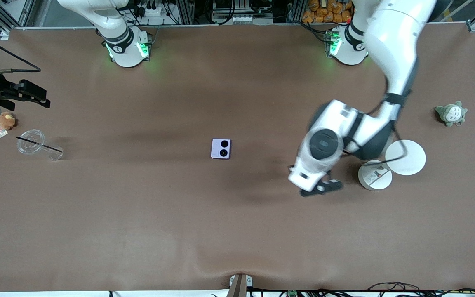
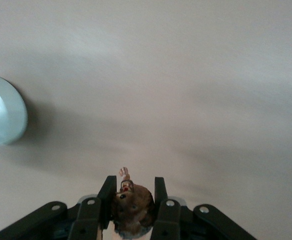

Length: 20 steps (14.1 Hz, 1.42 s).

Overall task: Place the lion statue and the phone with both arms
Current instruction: 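Carry the lion statue with the left gripper toward the white lamp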

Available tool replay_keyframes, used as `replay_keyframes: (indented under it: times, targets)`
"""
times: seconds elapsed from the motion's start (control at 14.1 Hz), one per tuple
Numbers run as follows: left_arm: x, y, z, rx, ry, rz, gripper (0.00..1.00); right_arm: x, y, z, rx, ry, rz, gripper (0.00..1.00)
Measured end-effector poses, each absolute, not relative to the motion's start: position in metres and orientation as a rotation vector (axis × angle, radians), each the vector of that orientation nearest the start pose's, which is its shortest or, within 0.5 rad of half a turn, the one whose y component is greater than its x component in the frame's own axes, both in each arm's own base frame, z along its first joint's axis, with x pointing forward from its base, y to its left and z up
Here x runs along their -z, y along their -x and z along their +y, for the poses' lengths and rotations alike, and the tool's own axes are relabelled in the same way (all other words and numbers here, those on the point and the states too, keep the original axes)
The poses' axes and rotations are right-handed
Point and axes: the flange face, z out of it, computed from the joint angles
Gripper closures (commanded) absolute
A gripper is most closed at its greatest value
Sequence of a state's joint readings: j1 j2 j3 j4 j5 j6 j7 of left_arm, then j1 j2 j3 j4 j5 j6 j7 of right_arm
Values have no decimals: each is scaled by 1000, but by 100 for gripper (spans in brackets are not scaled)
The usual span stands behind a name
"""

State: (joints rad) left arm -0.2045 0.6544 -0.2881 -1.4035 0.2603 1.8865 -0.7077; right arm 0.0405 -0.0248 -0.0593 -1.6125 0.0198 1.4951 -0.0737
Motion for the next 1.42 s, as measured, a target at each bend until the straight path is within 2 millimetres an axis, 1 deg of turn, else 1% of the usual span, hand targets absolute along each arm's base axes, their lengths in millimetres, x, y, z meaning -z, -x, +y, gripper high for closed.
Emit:
replay_keyframes:
  times: [0.07,0.14,0.28,0.5,0.71,0.85,0.99,1.28,1.42]
  targets:
    - [-318,-657,-257,-137,2999,-222,100,-612,-538,-8,-143,3112,-88,0]
    - [-316,-664,-235,-151,3001,-208,100,-612,-538,-7,-143,3112,-89,0]
    - [-307,-671,-202,-183,3000,-194,100,-612,-538,-7,-144,3111,-90,0]
    - [-292,-676,-169,-192,3017,-139,100,-612,-537,-7,-146,3111,-94,0]
    - [-276,-681,-135,-157,3050,-71,100,-612,-537,-6,-146,3109,-126,0]
    - [-261,-679,-125,-138,3066,-47,100,-612,-537,-5,-147,3108,-148,0]
    - [-250,-674,-127,-138,3073,-32,100,-612,-537,-7,-147,3107,-156,0]
    - [-247,-671,-136,-140,3079,-14,100,-613,-537,-9,-146,3105,-186,0]
    - [-241,-666,-139,-160,3076,-7,100,-613,-537,-10,-146,3104,-196,0]
